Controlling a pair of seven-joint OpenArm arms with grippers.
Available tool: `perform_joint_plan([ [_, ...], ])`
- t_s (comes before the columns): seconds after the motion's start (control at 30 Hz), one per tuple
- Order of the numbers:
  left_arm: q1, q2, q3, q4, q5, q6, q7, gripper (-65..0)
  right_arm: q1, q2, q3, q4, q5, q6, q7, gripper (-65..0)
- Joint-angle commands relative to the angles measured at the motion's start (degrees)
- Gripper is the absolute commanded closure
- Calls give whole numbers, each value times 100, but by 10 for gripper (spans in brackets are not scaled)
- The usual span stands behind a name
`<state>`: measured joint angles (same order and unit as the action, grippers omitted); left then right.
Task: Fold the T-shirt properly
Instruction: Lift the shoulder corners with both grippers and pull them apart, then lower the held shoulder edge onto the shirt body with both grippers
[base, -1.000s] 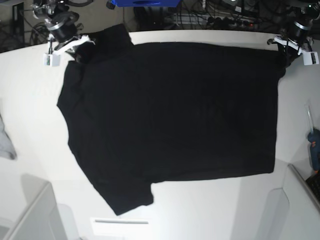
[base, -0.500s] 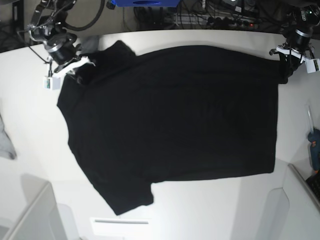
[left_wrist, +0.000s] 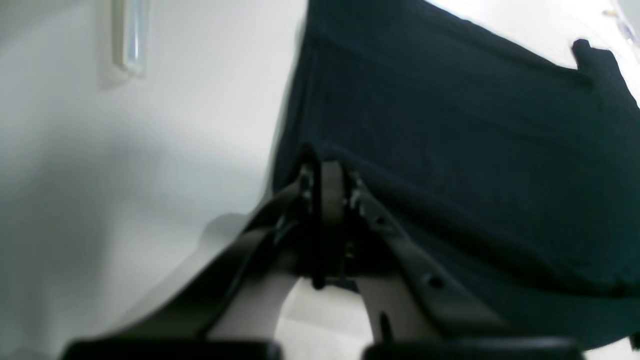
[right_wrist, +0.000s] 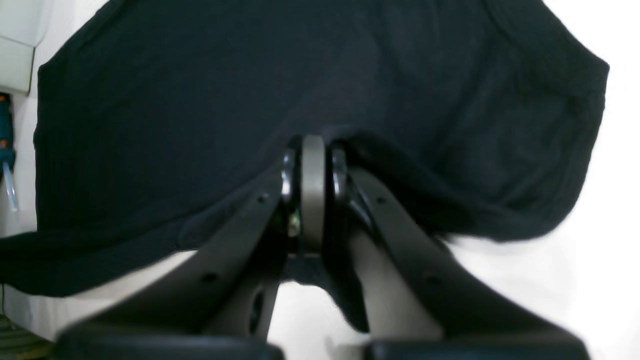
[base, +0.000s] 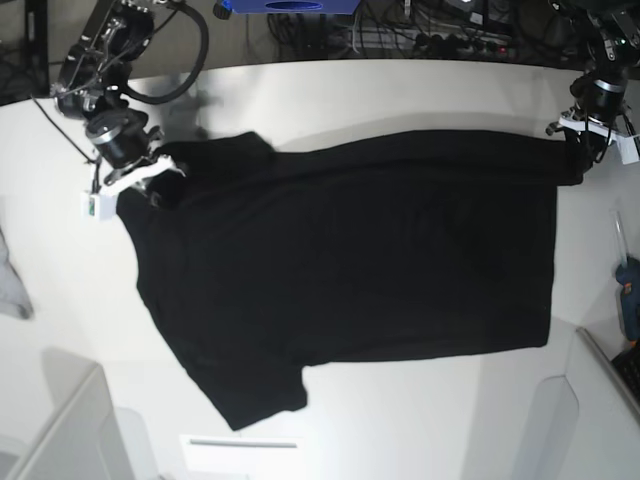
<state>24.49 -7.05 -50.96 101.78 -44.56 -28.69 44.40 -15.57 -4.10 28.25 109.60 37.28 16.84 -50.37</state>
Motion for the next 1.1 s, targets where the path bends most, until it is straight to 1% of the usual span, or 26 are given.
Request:
perform_joint_plan([
  [0.0, -106, -100, -60, 86, -94, -19, 65, 0, 120, 27, -7, 7, 92, 17, 127, 0],
  [0.03, -185, -100, -69, 86, -85, -19, 232, 0, 173, 27, -16, -55, 92, 17, 127, 0],
  [0.1, -326, -91, -69, 86, 135, -19, 426, 0, 278, 27, -25, -204, 83, 17, 127, 0],
  [0.2, -502, -56, -25, 95, 636, -19, 470, 0, 454, 36, -25, -406, 83, 17, 39, 0],
  [0.23, -537, -56, -25, 104, 776, -19, 470, 0, 533, 89, -25, -477, 83, 17, -14, 0],
  [0.3, -563, -47, -16, 121, 891, -28, 470, 0, 665, 186, -25, -582, 83, 17, -66, 0],
  [0.5, -511, -64, -16, 139, 908, -28, 470, 0, 1069, 221, -25, -758, 83, 17, -93, 0],
  [0.67, -502, -56, -16, 148, 882, -28, 478, 0, 1447, 194, -34, -1030, 83, 17, -339, 0],
  [0.77, -537, -64, -16, 148, 873, -28, 478, 0, 1544, 230, -298, -1171, 83, -1, -304, 0],
  [0.8, -546, -73, -16, 148, 873, -28, 478, 0, 1588, 230, -385, -1215, 83, -62, -295, 0],
  [0.83, -563, -82, -16, 148, 873, -19, 522, 0, 1614, 230, -473, -1268, 83, -176, -295, 0],
  [0.9, -678, -82, -34, 174, 873, -19, 795, 0, 1685, 230, -570, -1365, 83, -343, -251, 0],
  [0.97, -871, -82, -69, 244, 908, -19, 1076, 0, 1773, 230, -693, -1444, 83, -387, -119, 0],
  [1.07, -1064, -91, -25, 218, 926, -19, 1208, 0, 1913, 238, -781, -1637, 83, -396, -66, 0],
])
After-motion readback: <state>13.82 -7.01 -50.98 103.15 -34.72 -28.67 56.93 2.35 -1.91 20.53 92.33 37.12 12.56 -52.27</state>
